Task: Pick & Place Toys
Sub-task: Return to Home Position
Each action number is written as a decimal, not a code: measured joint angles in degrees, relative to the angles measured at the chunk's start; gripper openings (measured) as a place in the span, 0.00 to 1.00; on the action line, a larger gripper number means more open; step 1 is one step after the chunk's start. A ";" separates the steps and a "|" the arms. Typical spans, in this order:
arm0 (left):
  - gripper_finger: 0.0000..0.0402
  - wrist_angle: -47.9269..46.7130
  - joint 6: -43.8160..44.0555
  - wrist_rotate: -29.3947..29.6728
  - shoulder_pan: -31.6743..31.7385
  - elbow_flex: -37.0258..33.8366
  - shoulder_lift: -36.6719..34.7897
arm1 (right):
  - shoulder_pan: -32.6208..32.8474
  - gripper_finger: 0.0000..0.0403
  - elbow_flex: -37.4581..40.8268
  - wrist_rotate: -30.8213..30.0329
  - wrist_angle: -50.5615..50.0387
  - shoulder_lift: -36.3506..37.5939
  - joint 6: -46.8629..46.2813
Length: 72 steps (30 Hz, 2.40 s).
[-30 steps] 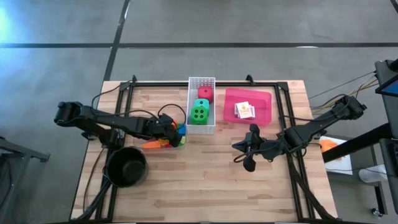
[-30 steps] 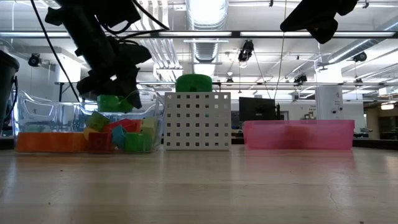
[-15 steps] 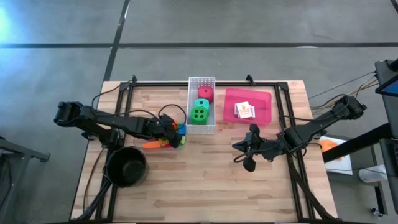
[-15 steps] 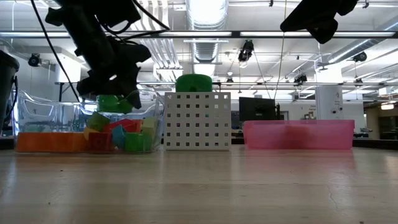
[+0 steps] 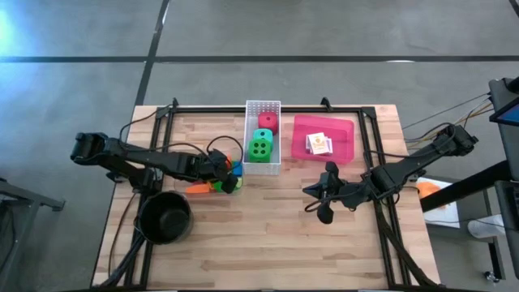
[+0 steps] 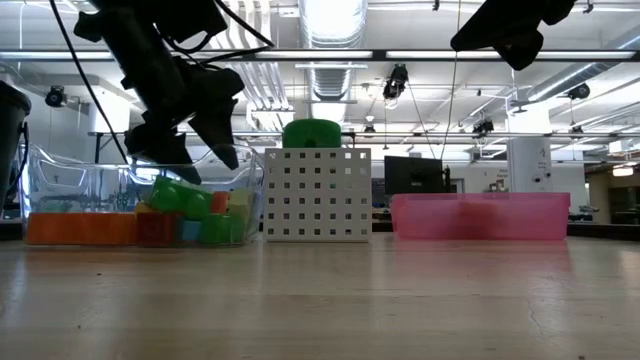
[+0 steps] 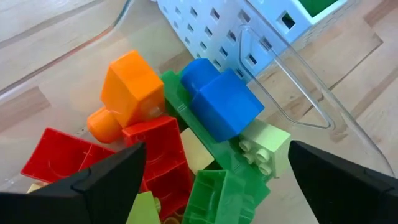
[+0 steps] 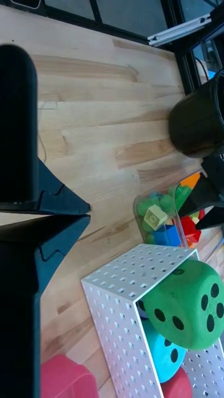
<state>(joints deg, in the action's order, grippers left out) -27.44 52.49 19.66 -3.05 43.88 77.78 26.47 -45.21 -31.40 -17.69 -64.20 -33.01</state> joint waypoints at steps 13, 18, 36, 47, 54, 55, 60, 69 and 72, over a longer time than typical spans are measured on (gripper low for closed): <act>0.74 -2.58 -3.42 -6.06 -0.11 3.79 -2.99 | -0.02 0.02 0.00 0.00 0.03 0.00 0.00; 0.47 -3.02 -7.37 -9.48 -2.15 5.46 -6.98 | 0.00 0.02 0.00 0.00 0.02 0.00 0.00; 0.09 -4.63 -24.86 -7.21 -7.64 5.18 -17.68 | -0.24 0.02 0.00 -0.52 0.33 0.02 4.14; 0.09 16.68 -36.52 -9.59 -8.00 -12.91 -34.34 | -0.22 0.02 4.96 -1.80 6.66 5.97 12.17; 0.09 27.67 -40.69 -17.75 -7.87 -24.76 -48.95 | -0.24 0.02 19.72 -0.73 23.11 19.95 16.39; 0.09 27.10 -41.22 -17.57 -7.81 -25.26 -50.12 | -0.25 0.02 21.69 0.27 24.99 22.14 17.49; 0.09 21.75 -45.16 -17.77 -7.89 -26.58 -54.92 | -0.30 0.02 29.64 7.40 30.14 33.25 23.19; 0.09 23.51 -49.80 -19.73 -7.85 -31.70 -60.98 | -0.30 0.02 37.98 12.13 30.03 50.40 29.67; 0.09 25.02 -51.25 -22.41 -7.89 -34.44 -62.47 | -0.30 0.02 39.83 15.53 29.62 54.29 31.84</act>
<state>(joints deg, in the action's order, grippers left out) -2.42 1.24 -2.75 -10.94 9.44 15.30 26.17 -5.38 -15.87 11.92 -9.92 -1.18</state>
